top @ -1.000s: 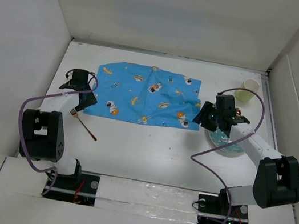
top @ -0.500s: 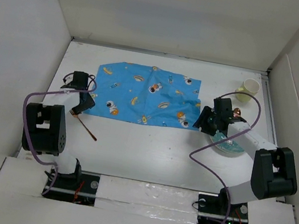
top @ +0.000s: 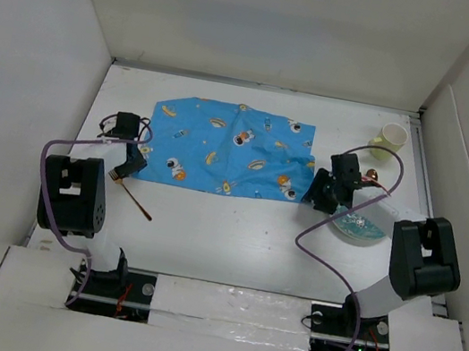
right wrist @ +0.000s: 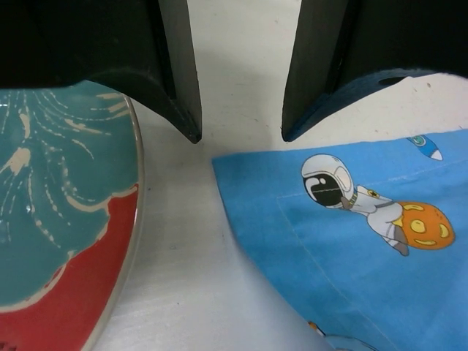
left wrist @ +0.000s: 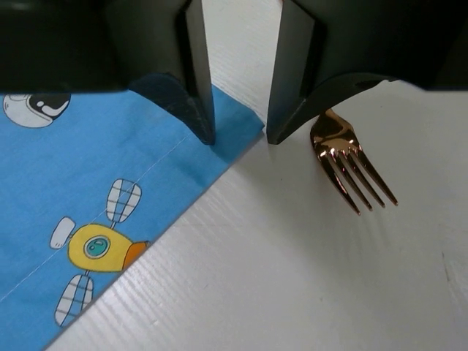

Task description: Set the dinner table for one person

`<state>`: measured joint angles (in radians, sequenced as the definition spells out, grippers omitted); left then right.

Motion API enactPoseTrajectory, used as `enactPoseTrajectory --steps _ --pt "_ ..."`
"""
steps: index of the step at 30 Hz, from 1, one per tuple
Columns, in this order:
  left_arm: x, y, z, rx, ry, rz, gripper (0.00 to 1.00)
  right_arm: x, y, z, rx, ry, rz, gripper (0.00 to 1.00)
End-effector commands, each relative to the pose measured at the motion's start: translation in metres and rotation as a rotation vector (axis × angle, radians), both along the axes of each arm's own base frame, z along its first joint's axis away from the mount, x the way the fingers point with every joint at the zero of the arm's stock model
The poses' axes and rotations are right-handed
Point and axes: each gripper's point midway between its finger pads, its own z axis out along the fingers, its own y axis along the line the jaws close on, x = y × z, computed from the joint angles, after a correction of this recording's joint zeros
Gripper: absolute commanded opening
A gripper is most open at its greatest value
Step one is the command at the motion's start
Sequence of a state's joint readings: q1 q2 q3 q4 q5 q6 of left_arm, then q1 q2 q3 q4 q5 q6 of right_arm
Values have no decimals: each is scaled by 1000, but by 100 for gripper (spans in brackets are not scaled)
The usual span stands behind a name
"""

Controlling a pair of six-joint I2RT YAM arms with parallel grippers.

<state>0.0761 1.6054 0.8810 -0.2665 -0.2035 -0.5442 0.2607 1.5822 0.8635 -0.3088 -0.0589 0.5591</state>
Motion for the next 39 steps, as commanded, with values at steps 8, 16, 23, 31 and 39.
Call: enactPoseTrajectory --steps 8,16,23,31,39 --pt "-10 -5 -23 -40 71 12 11 22 -2 9 -24 10 -44 52" --pt "-5 -8 -15 -54 42 -17 0 21 -15 -2 -90 77 -62 53" --pt "-1 -8 0 -47 -6 -30 0 24 -16 -5 -112 114 -56 40" --pt "-8 2 16 17 13 -39 43 25 -16 -8 -128 152 -39 43" --pt "-23 -1 0 3 78 -64 42 24 -12 -12 -137 182 -12 27"
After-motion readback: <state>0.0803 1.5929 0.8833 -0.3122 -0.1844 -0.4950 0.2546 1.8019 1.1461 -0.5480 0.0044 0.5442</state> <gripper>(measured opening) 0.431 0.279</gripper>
